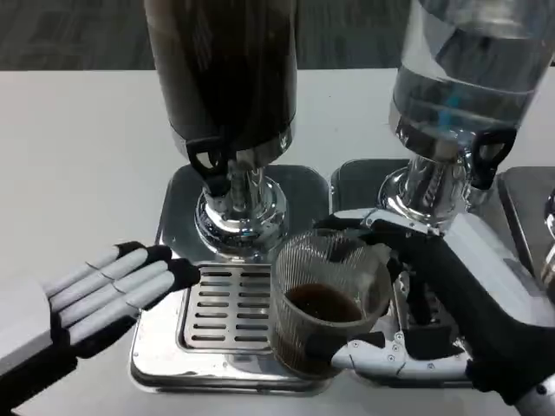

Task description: Grasp the cup under the faucet to collect the drink, then remove the cup.

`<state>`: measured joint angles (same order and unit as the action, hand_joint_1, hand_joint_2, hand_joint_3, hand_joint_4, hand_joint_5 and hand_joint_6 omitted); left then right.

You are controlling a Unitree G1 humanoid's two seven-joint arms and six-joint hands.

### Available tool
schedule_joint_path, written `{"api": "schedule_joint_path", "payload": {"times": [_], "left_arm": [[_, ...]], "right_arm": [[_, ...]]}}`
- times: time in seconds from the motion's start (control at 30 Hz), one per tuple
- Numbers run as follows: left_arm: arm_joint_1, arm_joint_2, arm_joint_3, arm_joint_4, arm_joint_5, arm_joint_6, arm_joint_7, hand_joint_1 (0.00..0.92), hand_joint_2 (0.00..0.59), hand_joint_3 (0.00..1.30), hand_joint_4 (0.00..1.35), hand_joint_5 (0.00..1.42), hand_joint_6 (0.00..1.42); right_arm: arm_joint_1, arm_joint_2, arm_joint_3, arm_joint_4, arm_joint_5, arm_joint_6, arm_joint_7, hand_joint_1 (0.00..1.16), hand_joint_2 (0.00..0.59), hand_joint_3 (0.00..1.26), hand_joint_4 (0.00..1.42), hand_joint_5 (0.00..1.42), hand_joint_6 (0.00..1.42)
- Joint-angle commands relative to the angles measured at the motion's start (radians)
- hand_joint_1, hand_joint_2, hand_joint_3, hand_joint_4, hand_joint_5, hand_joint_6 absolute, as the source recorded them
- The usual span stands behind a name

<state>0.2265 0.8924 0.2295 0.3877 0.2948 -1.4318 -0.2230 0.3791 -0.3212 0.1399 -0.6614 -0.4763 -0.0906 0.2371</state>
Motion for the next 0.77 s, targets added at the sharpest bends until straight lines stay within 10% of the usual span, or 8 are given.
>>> {"api": "schedule_joint_path", "payload": {"times": [0.03,0.77], "left_arm": [[0.018,0.020,-0.012,-0.023,-0.029,0.017,-0.007,0.000,0.059,0.00,0.00,0.00,0.01],[0.013,0.025,-0.017,-0.024,-0.041,0.016,-0.025,0.000,0.059,0.00,0.00,0.00,0.01]], "right_arm": [[0.007,0.009,-0.003,-0.034,0.025,-0.011,-0.004,0.56,0.258,0.51,0.63,0.89,1.23],[0.002,0.015,-0.006,-0.025,0.019,-0.017,-0.011,0.53,0.261,0.53,0.64,0.90,1.23]]}}
